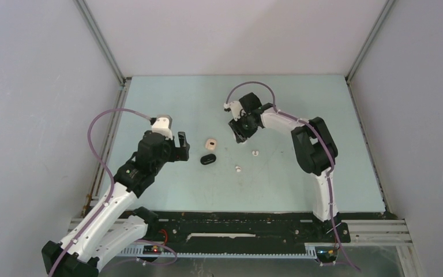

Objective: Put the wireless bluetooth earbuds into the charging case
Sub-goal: Pick up the charging case at the center of the board.

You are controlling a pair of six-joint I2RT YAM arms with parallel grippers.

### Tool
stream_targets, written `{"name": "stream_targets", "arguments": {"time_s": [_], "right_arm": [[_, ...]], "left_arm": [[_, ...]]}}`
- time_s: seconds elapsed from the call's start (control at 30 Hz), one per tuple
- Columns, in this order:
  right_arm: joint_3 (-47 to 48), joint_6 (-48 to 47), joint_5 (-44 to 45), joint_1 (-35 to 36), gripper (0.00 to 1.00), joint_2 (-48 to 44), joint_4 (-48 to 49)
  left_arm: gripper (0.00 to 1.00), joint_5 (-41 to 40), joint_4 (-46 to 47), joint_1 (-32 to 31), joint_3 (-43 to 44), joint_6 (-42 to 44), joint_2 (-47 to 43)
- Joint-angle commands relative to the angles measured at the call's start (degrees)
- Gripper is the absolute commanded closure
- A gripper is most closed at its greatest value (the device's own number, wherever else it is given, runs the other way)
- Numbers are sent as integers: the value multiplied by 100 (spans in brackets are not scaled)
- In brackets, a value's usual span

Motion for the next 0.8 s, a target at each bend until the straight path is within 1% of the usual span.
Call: {"name": "stream_targets", "arguments": {"time_s": [0.0, 0.1, 0.17, 0.3, 0.4, 0.43, 0.53, 0.57, 0.63, 0.77], "right_arm": [[-867, 115, -318, -39, 62, -1169, 4], [-1326, 310, -603, -121, 62, -1664, -178], [-1686, 173, -597, -130, 62, -1978, -364], [-2663, -676, -1005, -140, 64, -2822, -384], [-3330, -1331, -1287, -142, 65, -3533, -249], [-3547, -1469, -1384, -146, 65, -3858, -112], [-3897, -1781, -1517, -8, 65, -4740, 218], [-3968, -1877, -1443, 100, 65, -5068, 337], [-4038, -2117, -1151, 405, 66, -5445, 547], [-4063, -2491, -491, 1051, 66, -5733, 660]], "left_arm": [[10, 284, 250, 26, -34, 37, -97], [11, 433, 254, 22, -20, 35, -68], [11, 516, 250, 26, -9, 35, -60], [12, 664, 300, 26, -26, 35, -110], [13, 1030, 415, 26, -56, 18, -149], [14, 1212, 474, 26, -66, 11, -151], [19, 2165, 747, 26, -77, -59, -107], [20, 2511, 931, 26, -91, -128, -84], [21, 3056, 1280, 26, -145, -381, -30], [22, 4252, 2048, -72, -268, -913, 113]]}}
